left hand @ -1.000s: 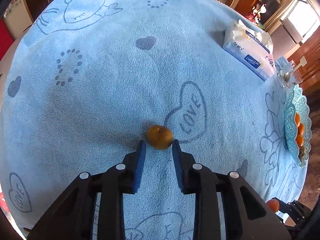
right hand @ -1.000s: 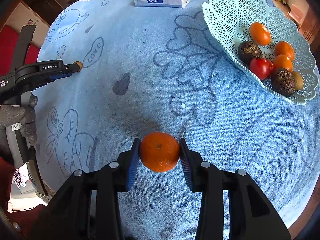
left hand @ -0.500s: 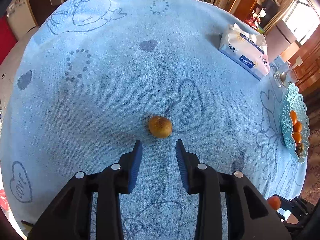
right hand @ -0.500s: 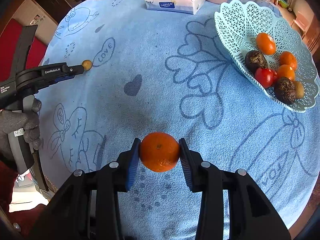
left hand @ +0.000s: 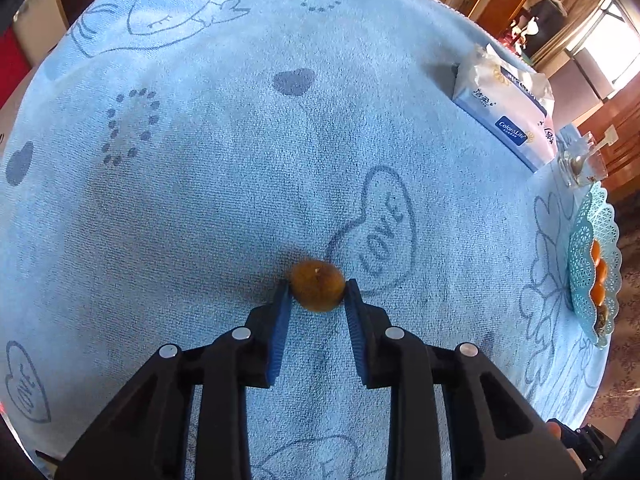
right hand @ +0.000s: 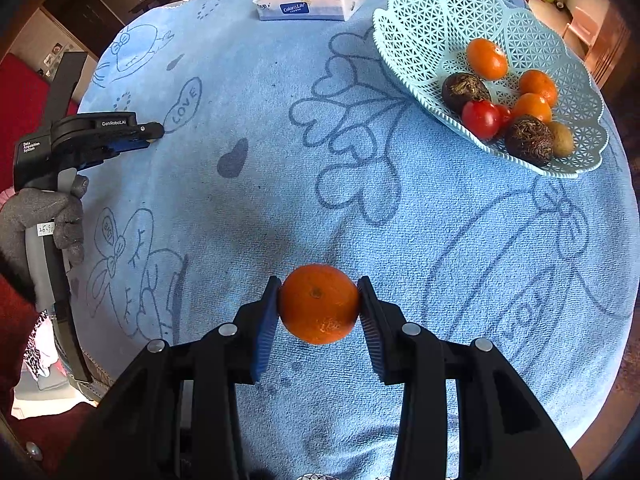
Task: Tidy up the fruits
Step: 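Carry the orange to the basket and open the right gripper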
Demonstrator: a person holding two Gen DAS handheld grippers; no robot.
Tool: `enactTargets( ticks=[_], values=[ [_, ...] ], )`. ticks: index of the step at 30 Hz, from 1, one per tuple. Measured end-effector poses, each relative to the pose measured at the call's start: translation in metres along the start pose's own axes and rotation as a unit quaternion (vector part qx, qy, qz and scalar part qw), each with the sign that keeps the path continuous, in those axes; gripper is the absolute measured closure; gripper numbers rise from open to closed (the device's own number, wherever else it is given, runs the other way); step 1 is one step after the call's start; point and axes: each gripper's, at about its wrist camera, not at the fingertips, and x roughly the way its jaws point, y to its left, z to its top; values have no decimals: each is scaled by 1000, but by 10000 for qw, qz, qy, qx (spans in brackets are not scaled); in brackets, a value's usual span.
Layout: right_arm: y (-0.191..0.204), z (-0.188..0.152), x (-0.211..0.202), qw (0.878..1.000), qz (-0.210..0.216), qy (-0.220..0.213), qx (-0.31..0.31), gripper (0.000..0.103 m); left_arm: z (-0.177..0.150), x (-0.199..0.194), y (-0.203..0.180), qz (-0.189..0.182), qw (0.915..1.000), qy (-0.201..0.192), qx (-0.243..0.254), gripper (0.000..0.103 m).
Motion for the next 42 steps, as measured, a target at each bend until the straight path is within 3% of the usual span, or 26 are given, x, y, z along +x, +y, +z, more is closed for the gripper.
enactTargets(
  ticks=[14, 23, 42],
  values=[
    [10, 1, -4, 9991, 232, 12, -360, 63, -70, -47, -15, 372, 9984, -218, 368, 75],
    [8, -2, -13, 9979, 346, 10, -548, 63, -109, -73, -38, 356, 9980, -262, 441, 75],
    [-41, -9, -47, 9989, 268, -246, -287, 63, -137, -100, -95, 289, 9947, -528, 836, 75]
  ],
)
